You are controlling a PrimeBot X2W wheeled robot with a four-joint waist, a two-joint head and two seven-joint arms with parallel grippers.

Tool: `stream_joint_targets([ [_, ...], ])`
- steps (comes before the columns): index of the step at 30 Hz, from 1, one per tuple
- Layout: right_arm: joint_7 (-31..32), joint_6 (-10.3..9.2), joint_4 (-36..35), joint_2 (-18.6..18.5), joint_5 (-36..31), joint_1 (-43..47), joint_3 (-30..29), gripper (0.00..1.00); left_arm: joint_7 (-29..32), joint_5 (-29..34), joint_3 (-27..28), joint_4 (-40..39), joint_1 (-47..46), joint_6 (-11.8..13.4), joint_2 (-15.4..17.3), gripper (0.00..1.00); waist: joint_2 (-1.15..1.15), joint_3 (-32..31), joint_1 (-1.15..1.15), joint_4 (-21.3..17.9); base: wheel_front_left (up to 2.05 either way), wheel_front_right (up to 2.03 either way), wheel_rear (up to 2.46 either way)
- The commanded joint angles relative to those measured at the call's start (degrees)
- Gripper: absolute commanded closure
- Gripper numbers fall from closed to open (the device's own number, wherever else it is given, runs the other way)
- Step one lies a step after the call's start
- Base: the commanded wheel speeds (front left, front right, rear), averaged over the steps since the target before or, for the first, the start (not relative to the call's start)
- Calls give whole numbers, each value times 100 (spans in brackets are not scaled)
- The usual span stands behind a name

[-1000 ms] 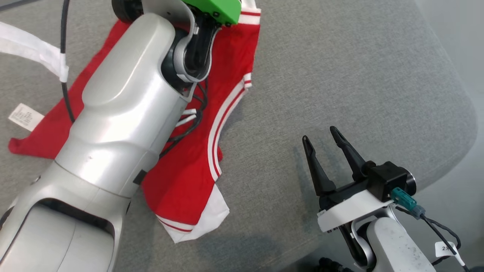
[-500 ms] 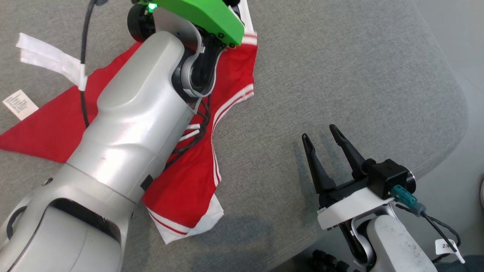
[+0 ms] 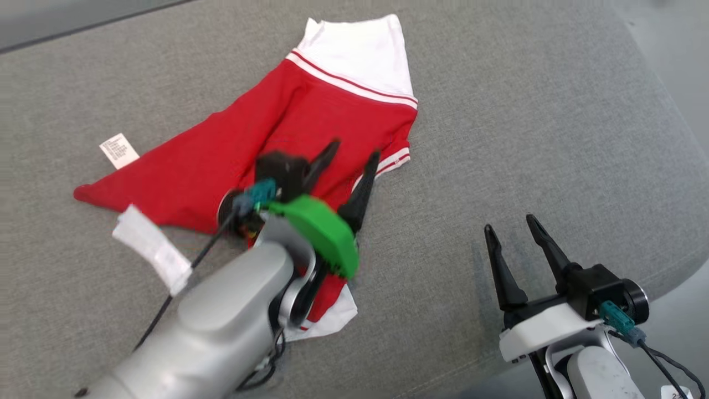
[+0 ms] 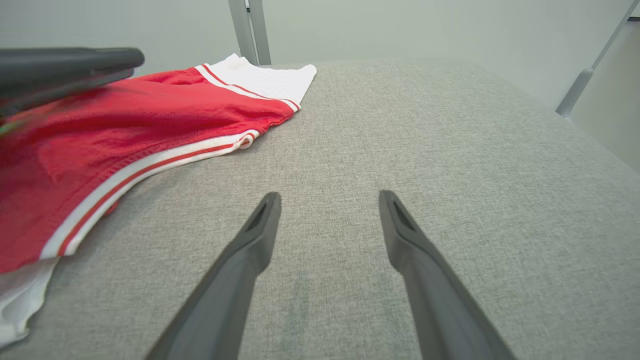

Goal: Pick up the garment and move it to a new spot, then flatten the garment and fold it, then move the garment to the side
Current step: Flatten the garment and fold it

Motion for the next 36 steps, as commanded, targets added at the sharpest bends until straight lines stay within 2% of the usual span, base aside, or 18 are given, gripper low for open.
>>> stream_joint_targets([
  [1,-18,-8,-20,-12,-87,135,-50,0,-26,92,-56,-293,357,243,260,0,0,-559,0,398,0,0,0],
  [4,-17,-8,-34,-11,-163,294,-107,0,42,205,-270,-1124,1037,725,781,0,0,-735,0,534,0,0,0],
  [7,-17,-8,-44,-10,-217,361,-116,0,203,235,-487,-2011,1510,1082,1159,0,0,-808,0,672,0,0,0],
  [11,-18,-8,-32,-12,-206,293,-49,0,399,314,-631,-2621,1740,1392,1355,0,0,-804,0,756,0,0,0],
  [16,-17,-8,-35,-12,-165,189,50,0,679,499,-777,-2658,1727,1750,1417,0,0,-706,0,768,0,0,0],
  [26,-17,-8,-20,-10,-99,201,-18,0,1285,608,-941,-2670,1881,1781,1524,0,0,-507,0,671,0,0,0],
  [31,-17,-8,2,-10,-66,105,20,0,1394,674,-967,-2194,1845,1697,1421,0,0,-453,0,615,0,0,0],
  [32,-17,-8,6,-10,-51,92,35,0,1401,687,-971,-2064,1838,1676,1401,54,0,-450,0,597,0,0,0],
  [33,-17,-8,12,-10,-45,89,54,0,1425,712,-977,-1954,1833,1629,1404,100,0,-454,0,573,0,0,0],
  [36,-17,-8,-10,-11,-42,75,39,0,1399,656,-989,-1870,1859,1472,1351,100,0,-468,0,526,0,0,0],
])
